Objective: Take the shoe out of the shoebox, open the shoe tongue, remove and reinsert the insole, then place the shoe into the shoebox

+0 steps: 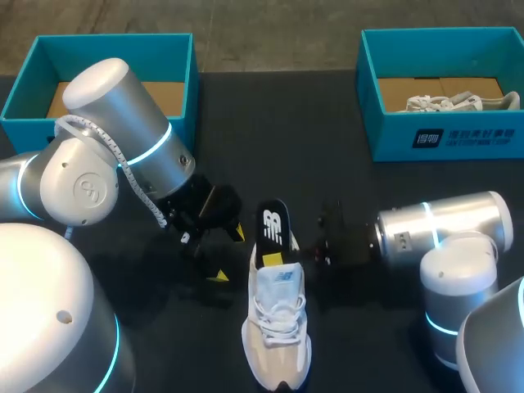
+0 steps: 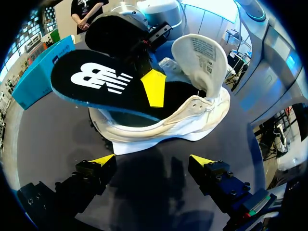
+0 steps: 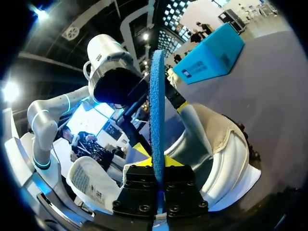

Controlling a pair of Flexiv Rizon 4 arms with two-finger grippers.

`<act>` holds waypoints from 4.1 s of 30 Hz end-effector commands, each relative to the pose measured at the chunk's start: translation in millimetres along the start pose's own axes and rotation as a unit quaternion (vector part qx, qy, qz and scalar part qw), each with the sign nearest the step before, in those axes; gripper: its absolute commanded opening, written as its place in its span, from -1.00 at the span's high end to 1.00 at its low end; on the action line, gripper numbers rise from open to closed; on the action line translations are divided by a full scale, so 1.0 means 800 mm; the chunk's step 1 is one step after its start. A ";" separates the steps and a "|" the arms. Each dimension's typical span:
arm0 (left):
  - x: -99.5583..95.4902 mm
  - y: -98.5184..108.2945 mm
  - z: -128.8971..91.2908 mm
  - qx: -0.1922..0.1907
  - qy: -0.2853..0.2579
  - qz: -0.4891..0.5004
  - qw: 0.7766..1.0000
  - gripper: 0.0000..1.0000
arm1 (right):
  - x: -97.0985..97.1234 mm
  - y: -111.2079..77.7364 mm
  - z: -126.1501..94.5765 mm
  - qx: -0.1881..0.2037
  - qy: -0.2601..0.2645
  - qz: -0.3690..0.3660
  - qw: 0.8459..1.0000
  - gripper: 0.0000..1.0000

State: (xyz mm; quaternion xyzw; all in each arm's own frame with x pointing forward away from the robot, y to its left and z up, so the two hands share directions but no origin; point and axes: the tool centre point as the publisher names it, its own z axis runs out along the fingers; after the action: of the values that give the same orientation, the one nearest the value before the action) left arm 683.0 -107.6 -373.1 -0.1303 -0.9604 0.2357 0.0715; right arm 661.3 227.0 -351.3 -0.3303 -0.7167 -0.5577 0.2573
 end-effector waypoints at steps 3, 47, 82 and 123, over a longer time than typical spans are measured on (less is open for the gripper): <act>0.002 0.000 0.000 -0.001 -0.002 0.000 1.000 -1.00 | 0.010 0.014 -0.006 -0.002 -0.009 -0.013 1.000 0.25; 0.004 0.002 -0.008 -0.015 -0.002 -0.018 1.000 -1.00 | 0.003 0.030 -0.008 -0.005 -0.020 -0.009 1.000 1.00; 0.004 0.002 -0.008 -0.015 -0.002 -0.018 1.000 -1.00 | 0.011 0.001 -0.003 -0.006 -0.028 0.020 0.999 0.46; 0.004 0.002 -0.008 -0.015 -0.002 -0.018 1.000 -1.00 | 0.005 0.010 -0.002 0.004 -0.025 0.022 0.999 1.00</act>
State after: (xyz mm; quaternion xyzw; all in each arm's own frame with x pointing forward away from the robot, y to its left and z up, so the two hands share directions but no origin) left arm 683.1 -103.0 -368.6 -0.1138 -0.9659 0.2207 0.0739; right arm 671.9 226.6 -343.4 -0.3535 -0.7187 -0.5404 0.2578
